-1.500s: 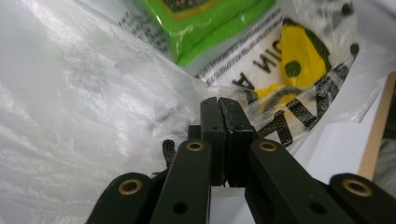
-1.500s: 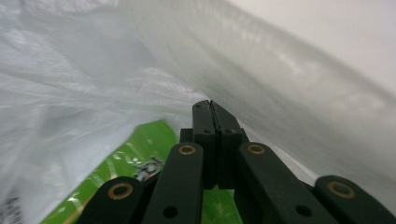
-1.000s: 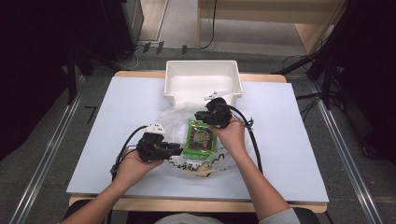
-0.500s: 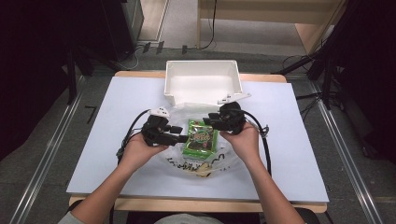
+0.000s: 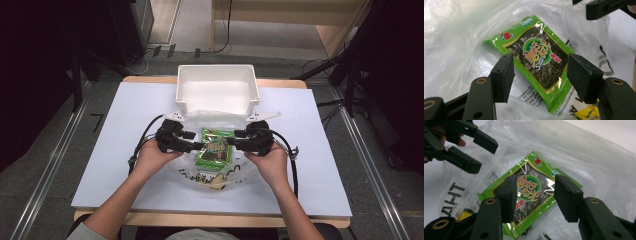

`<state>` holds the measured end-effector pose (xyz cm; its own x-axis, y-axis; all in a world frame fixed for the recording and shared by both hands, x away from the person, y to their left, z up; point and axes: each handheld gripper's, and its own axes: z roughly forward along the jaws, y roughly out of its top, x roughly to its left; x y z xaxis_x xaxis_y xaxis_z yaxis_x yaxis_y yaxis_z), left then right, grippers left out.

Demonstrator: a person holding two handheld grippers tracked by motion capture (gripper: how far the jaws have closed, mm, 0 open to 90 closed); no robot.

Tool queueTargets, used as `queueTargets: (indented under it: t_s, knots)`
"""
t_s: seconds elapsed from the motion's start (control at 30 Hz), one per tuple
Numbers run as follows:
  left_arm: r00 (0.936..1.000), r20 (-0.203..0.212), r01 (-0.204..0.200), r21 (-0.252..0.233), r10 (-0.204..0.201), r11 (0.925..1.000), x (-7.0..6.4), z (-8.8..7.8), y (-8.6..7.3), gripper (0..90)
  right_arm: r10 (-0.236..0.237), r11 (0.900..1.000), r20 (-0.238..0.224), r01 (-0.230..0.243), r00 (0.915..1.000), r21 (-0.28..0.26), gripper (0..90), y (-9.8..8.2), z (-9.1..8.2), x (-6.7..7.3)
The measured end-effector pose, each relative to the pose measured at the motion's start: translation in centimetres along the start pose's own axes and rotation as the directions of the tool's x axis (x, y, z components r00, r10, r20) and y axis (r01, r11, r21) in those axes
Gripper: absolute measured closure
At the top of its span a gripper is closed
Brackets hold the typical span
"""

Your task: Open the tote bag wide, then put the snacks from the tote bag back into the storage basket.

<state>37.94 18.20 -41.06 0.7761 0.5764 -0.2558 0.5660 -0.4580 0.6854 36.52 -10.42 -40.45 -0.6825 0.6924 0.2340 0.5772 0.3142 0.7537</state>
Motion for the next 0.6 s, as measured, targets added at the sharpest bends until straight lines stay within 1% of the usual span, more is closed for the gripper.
queueTargets:
  t_s: [0.13,0.23,0.4,0.53,0.6]
  knots:
    - [0.9999,0.004,-0.014,0.010,0.014,0.9998,0.0,0.4,-0.1,39.5,-0.001,1.000,0.005,0.001,1.0000,0.009,54.0,-0.7,-0.1,0.0]
    - [0.9999,0.014,-0.009,0.009,0.009,0.9999,0.1,0.5,-0.1,38.9,-0.004,1.000,0.013,0.004,0.9999,0.018,53.4,-1.0,-0.1,-0.1]
    - [0.9998,0.012,-0.013,0.005,0.013,0.9999,0.2,0.4,-0.2,38.7,0.004,1.000,0.015,-0.005,0.9999,0.012,52.7,-1.1,-0.4,-0.2]
    - [0.9998,0.020,-0.002,-0.017,0.002,0.9999,0.4,0.5,-0.5,39.1,-0.004,1.000,0.015,0.004,0.9999,0.016,51.8,-1.2,-0.5,-0.2]
    - [0.9999,0.014,0.000,-0.020,0.001,0.9998,0.4,0.6,-0.7,40.3,-0.002,1.000,0.011,0.001,0.9999,0.013,51.2,-1.3,-0.5,-0.3]
